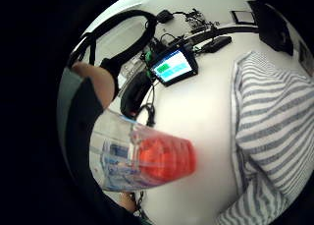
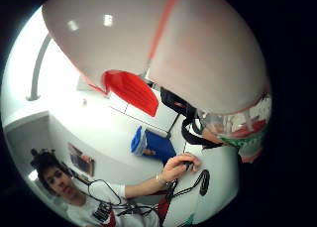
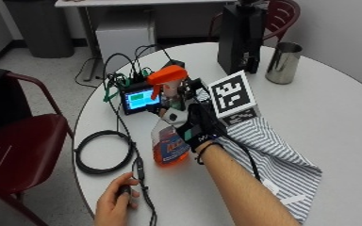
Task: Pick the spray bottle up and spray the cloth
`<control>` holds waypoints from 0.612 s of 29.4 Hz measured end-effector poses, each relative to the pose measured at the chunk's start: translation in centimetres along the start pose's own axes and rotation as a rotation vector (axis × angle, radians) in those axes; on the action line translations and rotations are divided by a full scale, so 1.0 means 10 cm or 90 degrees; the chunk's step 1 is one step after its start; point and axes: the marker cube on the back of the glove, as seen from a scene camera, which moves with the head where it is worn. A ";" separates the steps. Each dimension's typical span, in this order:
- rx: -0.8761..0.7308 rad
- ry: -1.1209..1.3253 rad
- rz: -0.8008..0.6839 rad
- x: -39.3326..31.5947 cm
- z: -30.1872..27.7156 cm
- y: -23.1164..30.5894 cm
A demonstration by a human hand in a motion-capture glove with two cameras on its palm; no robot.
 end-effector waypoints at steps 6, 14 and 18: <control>-0.001 0.020 -0.016 -0.04 0.07 0.01; -0.046 0.029 0.002 0.11 0.04 0.14; -0.059 0.042 -0.021 0.08 -0.11 0.18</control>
